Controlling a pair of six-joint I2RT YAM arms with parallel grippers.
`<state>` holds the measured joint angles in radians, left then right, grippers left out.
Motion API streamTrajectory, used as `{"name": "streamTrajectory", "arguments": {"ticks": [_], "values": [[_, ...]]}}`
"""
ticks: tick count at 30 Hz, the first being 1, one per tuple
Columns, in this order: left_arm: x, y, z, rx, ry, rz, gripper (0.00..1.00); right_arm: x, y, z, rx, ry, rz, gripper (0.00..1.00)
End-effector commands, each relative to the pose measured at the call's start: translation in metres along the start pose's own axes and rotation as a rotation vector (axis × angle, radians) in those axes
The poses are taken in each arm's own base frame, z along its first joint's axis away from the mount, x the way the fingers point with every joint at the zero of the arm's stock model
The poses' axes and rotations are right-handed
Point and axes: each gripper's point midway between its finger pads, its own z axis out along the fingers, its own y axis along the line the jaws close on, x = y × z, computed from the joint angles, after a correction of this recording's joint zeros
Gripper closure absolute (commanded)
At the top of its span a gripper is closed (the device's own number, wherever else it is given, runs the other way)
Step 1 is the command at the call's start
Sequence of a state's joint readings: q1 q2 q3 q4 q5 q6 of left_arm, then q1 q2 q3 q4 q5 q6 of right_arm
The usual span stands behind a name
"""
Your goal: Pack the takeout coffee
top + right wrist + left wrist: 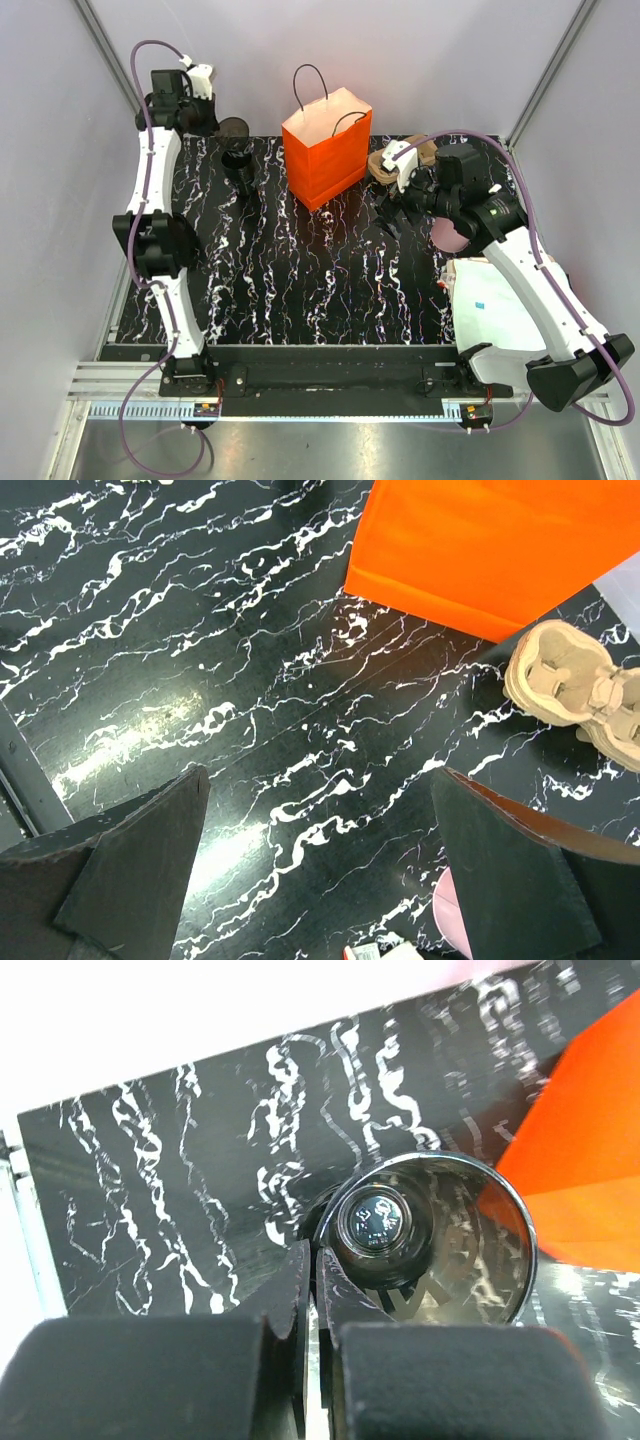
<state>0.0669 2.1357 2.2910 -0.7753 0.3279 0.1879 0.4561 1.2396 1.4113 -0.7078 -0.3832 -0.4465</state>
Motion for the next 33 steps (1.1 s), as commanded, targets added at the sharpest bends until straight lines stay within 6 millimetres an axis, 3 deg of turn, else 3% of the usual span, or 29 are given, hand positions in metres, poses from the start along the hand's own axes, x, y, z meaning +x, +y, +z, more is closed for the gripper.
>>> {"name": "streamTrajectory", "arguments": {"ticks": [1,6,11,16,20,21,25,29,33], "values": [[-0.073,-0.027,-0.066,0.061,-0.214,0.039,1.0,-0.022,0.0,-0.01,0.007,-0.056,-0.018,0.02],[-0.082,-0.048,-0.099,0.122,-0.256,0.051,1.0,-0.027,-0.004,-0.016,0.029,-0.066,-0.034,0.0],[-0.066,-0.073,-0.12,0.178,-0.24,0.101,1.0,-0.033,-0.006,-0.022,0.05,-0.078,-0.045,0.0],[-0.017,-0.108,-0.134,0.246,-0.169,0.186,1.0,-0.031,-0.014,-0.021,0.089,-0.065,-0.032,0.0],[0.023,-0.154,-0.143,0.335,-0.121,0.29,1.0,-0.026,-0.027,-0.018,0.155,-0.046,-0.014,0.0],[0.041,-0.163,-0.146,0.355,-0.097,0.31,1.0,-0.027,-0.029,-0.018,0.168,-0.049,-0.012,0.0],[0.083,-0.221,-0.147,0.491,-0.034,0.385,1.0,-0.024,-0.037,-0.02,0.209,-0.05,0.002,0.0],[0.109,-0.259,-0.141,0.575,-0.003,0.417,1.0,-0.015,-0.045,-0.024,0.245,-0.04,0.015,0.0],[0.134,-0.285,-0.116,0.63,0.061,0.414,1.0,-0.001,-0.055,-0.034,0.285,-0.035,0.036,0.0]]}}
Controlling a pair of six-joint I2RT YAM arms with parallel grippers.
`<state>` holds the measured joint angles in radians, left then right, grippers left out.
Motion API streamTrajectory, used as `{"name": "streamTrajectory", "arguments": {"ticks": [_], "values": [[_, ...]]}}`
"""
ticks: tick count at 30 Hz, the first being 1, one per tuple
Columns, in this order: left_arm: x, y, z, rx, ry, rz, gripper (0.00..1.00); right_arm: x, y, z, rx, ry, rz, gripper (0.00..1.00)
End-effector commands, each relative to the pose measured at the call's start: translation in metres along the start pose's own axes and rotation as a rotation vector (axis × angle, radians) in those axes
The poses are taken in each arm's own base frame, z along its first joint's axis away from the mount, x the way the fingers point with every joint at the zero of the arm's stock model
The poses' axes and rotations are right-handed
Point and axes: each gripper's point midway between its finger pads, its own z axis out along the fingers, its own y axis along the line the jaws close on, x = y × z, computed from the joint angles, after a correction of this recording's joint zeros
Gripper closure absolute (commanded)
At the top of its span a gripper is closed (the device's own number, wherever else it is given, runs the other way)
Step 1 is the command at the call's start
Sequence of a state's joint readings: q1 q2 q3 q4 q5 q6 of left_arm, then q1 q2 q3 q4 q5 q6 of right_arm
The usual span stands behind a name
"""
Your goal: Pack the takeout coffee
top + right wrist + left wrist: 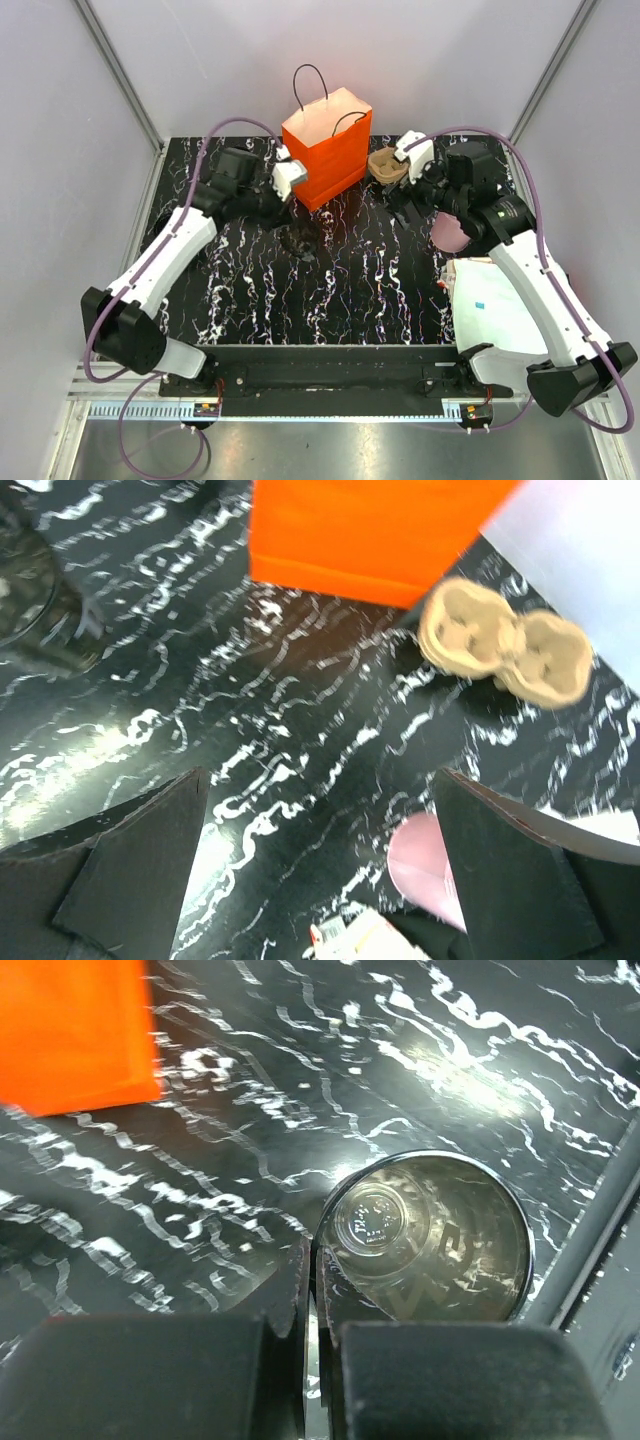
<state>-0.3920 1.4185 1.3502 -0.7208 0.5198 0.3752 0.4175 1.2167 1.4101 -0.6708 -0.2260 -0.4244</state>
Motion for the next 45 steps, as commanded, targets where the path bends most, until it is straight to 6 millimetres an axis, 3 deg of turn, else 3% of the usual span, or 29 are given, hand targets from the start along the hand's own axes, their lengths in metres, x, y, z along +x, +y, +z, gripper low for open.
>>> {"name": "streamTrajectory", "arguments": {"ticks": [1,7,12,19,34,40,45], "values": [[-0.011,-0.011,0.032,0.044,-0.033,0.049,1.0,0.006,-0.017,-0.013,0.076,-0.033,0.03,0.0],[0.014,-0.018,0.092,0.063,0.065,0.042,1.0,0.037,-0.022,-0.018,0.107,-0.003,0.061,0.0],[0.016,-0.017,0.117,0.065,0.082,0.019,1.0,0.055,-0.022,-0.023,0.134,-0.003,0.073,0.0],[0.016,-0.015,0.141,0.074,0.093,0.003,1.0,0.063,-0.021,-0.025,0.148,-0.011,0.073,0.0],[0.009,-0.015,0.14,0.063,0.076,0.001,0.89,0.061,-0.018,-0.027,0.141,-0.033,0.082,0.0],[0.009,-0.015,0.139,0.06,0.075,0.004,0.76,0.061,-0.017,-0.027,0.137,-0.036,0.084,0.0],[0.002,-0.016,0.13,0.049,0.059,0.019,0.51,0.061,-0.016,-0.028,0.136,-0.036,0.084,0.0]]}}
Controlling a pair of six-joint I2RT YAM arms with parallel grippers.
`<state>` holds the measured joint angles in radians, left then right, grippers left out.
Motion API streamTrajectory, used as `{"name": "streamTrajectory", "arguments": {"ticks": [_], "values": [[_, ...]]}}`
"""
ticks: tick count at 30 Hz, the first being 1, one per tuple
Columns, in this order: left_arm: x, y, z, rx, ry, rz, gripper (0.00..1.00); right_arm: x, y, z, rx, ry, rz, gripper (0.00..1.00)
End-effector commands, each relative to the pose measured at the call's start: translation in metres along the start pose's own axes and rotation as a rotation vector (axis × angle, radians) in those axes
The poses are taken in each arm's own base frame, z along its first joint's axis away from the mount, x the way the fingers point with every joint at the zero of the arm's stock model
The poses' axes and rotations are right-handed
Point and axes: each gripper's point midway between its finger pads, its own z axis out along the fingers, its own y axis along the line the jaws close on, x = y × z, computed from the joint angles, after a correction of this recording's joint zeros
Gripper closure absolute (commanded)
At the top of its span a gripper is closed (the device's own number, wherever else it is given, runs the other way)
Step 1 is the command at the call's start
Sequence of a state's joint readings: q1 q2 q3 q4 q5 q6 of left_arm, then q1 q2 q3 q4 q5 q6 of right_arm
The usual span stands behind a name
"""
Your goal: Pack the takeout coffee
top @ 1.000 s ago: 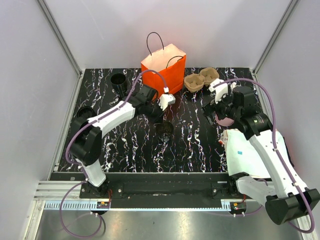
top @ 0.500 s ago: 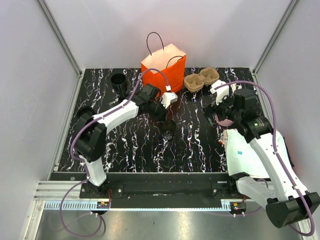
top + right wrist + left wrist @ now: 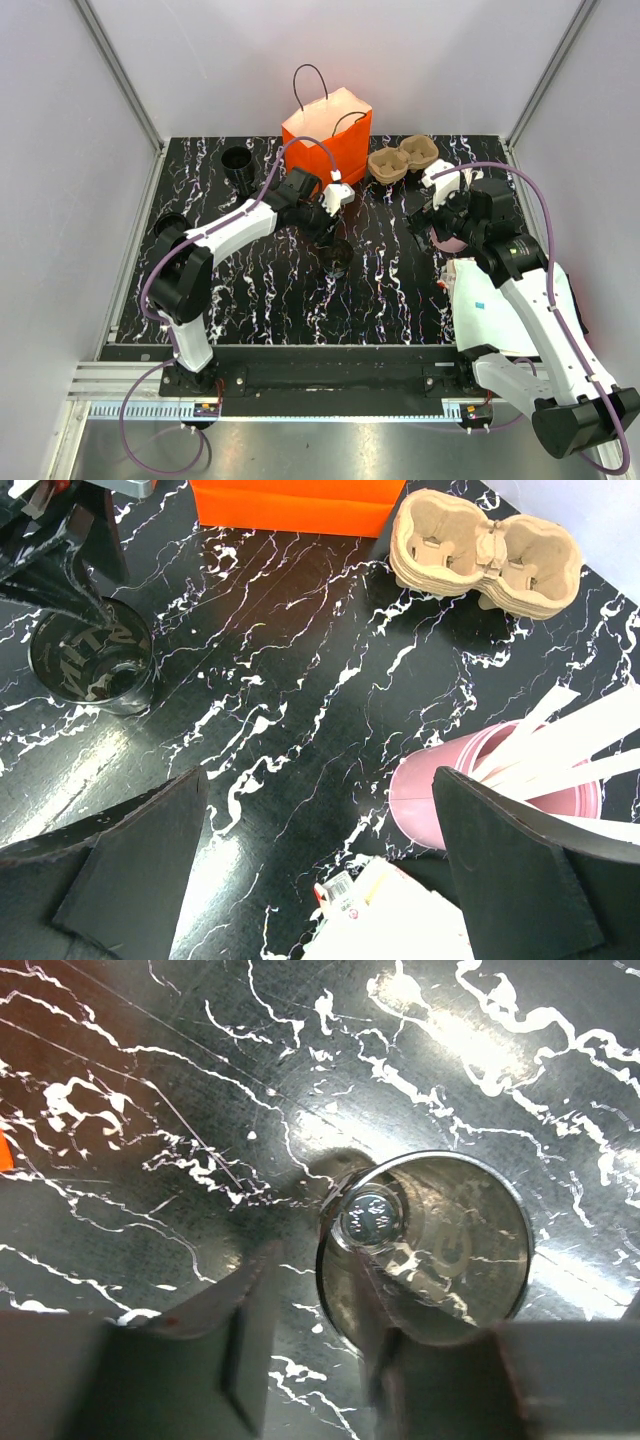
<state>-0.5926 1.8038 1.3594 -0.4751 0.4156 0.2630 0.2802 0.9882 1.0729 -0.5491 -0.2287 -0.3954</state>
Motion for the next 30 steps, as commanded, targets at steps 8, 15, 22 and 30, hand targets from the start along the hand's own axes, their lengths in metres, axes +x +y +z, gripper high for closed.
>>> {"name": "streamTrajectory", "arguments": {"ticks": [8,15,22,30], "values": [[-0.053,0.0,-0.076,-0.109,-0.195,0.096,0.05,-0.021,0.0,-0.01,-0.004,-0.077,-0.005,0.0],[-0.027,0.041,-0.152,-0.258,-0.258,0.011,0.01,-0.034,0.007,-0.007,-0.08,-0.074,-0.02,0.0],[0.047,0.108,-0.25,-0.593,-0.252,-0.172,0.01,-0.044,0.004,0.026,-0.143,-0.021,0.02,0.0],[0.137,0.136,-0.309,-0.734,-0.187,-0.33,0.01,-0.056,0.002,0.046,-0.169,-0.028,0.063,0.0]]}}
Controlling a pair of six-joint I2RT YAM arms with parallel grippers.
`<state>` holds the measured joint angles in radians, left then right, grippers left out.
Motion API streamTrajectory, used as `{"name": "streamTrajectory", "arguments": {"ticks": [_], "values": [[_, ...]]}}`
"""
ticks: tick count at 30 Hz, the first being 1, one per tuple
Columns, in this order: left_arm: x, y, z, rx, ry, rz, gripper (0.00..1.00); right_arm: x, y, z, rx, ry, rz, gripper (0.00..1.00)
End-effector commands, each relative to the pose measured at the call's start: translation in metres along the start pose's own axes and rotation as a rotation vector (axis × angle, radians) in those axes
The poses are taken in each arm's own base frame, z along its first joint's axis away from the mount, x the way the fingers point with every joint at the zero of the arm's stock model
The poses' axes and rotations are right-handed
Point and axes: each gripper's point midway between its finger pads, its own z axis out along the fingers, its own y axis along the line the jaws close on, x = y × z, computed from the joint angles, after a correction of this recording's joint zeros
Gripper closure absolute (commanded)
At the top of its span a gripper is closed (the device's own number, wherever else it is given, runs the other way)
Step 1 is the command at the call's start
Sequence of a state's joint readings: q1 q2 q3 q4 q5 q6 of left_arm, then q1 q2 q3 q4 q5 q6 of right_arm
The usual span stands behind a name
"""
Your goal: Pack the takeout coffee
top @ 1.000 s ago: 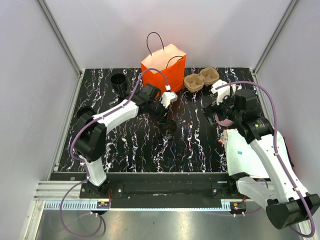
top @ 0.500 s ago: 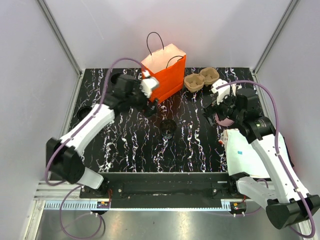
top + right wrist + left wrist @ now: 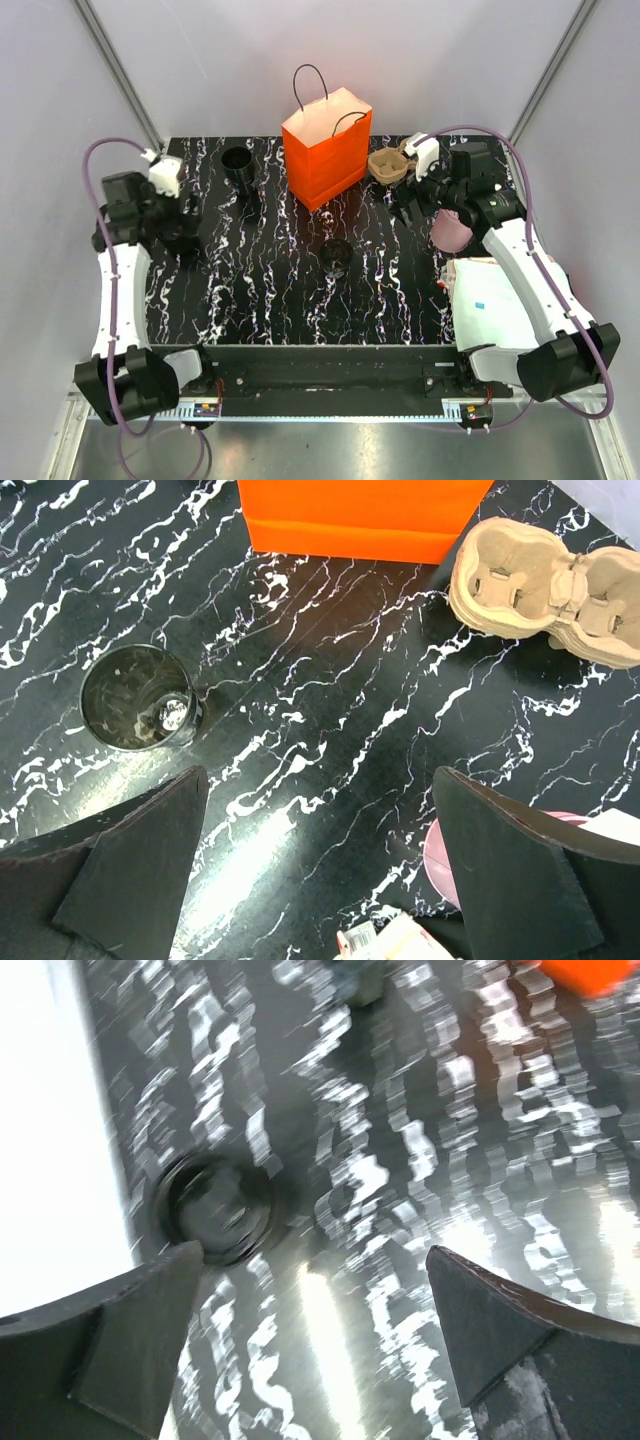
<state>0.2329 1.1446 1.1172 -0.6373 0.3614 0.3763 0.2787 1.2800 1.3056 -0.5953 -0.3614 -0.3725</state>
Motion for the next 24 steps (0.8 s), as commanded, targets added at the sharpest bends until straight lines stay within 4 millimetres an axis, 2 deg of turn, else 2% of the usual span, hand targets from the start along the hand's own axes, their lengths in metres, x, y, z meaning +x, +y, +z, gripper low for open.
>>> {"name": "streamTrajectory", "arguments": {"ticks": [1,4,7,16,24], "values": [[0.026,0.018,-0.004,0.02,0.047,0.027,0.01,-0.029,0.004,-0.005,-0.023,-0.078,0.003,0.0],[0.039,0.028,0.001,0.04,0.086,0.042,0.04,-0.025,0.006,-0.004,-0.026,-0.071,0.003,0.0],[0.053,0.037,0.018,0.08,0.131,0.017,0.09,-0.022,0.009,-0.007,-0.029,-0.071,-0.004,0.0],[0.048,0.065,0.065,0.089,0.111,-0.054,0.2,-0.018,0.016,-0.012,-0.048,-0.083,-0.012,0.0],[0.055,0.072,0.084,0.076,0.129,-0.053,0.25,-0.013,0.017,-0.01,-0.053,-0.074,-0.013,0.0]]}}
